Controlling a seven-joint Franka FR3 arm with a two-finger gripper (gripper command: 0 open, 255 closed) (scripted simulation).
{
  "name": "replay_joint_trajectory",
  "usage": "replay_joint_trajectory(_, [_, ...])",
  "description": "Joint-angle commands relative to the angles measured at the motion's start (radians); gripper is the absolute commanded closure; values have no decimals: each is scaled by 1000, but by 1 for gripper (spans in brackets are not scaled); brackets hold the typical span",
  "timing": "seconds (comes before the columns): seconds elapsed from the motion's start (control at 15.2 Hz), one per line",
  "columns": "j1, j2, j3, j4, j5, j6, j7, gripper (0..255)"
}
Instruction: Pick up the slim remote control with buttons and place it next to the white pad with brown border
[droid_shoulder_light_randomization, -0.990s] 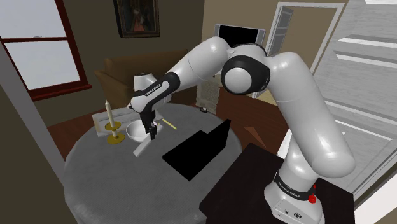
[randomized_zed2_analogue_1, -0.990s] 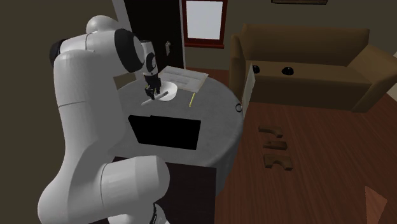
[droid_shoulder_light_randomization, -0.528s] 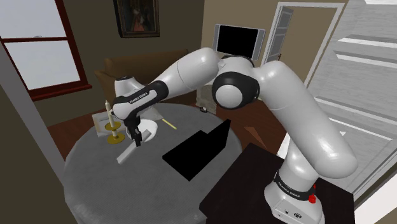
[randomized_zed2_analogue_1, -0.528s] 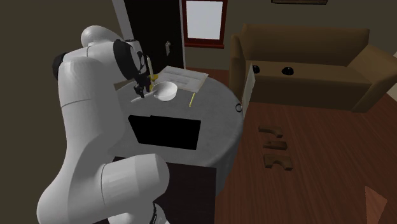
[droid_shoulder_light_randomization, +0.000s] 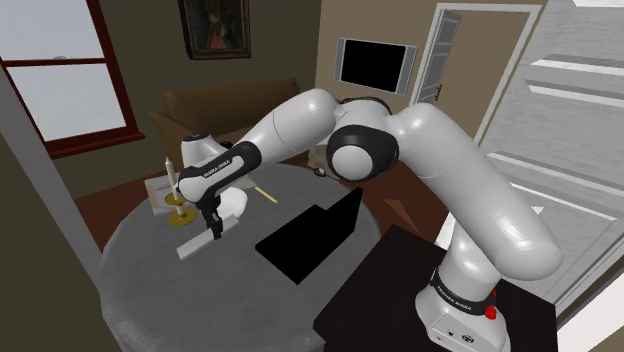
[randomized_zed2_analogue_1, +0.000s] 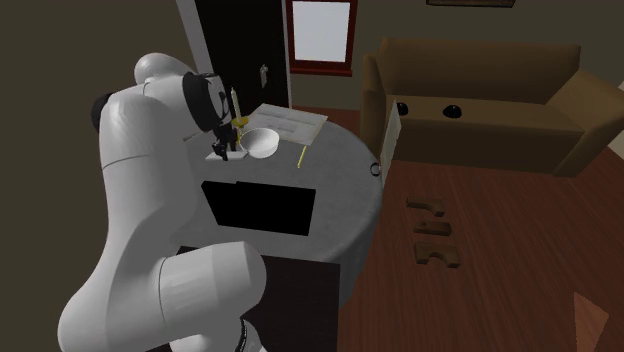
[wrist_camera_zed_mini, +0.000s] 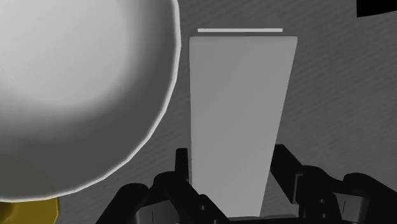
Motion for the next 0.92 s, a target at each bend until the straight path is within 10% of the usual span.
replay_joint_trajectory(0.0, [-2, 21, 2, 8, 2, 12, -1, 255])
replay_joint_trajectory(0.79, [-6, 60, 7, 22, 6, 37, -3, 255])
replay_joint_trajectory(0.86, [-6, 60, 7, 23, 6, 36, -2, 0])
